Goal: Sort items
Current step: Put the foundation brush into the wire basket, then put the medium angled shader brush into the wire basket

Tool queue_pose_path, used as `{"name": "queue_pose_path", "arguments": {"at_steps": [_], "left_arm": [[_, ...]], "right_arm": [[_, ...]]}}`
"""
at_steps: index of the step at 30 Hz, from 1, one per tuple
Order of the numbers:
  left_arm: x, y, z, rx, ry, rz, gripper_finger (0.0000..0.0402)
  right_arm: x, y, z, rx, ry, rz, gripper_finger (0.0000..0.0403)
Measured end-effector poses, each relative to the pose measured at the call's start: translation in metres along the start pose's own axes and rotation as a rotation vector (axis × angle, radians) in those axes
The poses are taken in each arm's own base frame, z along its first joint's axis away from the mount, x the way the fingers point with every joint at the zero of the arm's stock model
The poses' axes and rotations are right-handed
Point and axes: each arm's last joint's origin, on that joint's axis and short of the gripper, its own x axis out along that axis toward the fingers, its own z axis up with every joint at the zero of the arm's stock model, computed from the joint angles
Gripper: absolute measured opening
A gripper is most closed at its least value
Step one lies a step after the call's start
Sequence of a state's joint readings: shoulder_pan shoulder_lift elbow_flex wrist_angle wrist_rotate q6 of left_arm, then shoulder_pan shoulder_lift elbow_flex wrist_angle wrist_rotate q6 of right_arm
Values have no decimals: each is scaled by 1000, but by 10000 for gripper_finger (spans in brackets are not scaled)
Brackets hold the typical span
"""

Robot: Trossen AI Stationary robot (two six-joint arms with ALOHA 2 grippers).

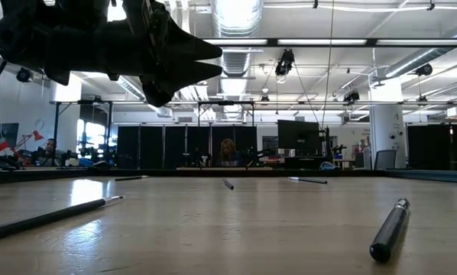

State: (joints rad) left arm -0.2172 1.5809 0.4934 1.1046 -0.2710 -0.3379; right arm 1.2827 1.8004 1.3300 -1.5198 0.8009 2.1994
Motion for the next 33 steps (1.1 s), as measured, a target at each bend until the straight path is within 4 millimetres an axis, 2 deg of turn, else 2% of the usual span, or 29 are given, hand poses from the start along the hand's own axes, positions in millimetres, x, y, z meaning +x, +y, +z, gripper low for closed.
{"name": "queue_pose_path", "arguments": {"at_steps": [8, 14, 19, 23, 27, 33], "left_arm": [[0, 0, 0, -2, -1, 0, 153], [0, 0, 0, -4, -2, 0, 153], [0, 1, 1, 10, -10, 19, 153], [0, 3, 1, 12, -28, 76, 150], [-1, 6, -1, 26, -23, 131, 115], [-1, 7, -1, 77, -18, 131, 18]], "right_arm": [[0, -1, -2, 6, 65, -41, 80], [-5, 0, 2, 8, 86, -32, 89], [-19, -2, 21, -17, 155, 10, 67], [-25, -7, 38, -39, 119, 89, 31], [-24, -12, 55, -119, 35, 145, 10], [-6, -22, 80, -154, -27, 203, 8]]}}
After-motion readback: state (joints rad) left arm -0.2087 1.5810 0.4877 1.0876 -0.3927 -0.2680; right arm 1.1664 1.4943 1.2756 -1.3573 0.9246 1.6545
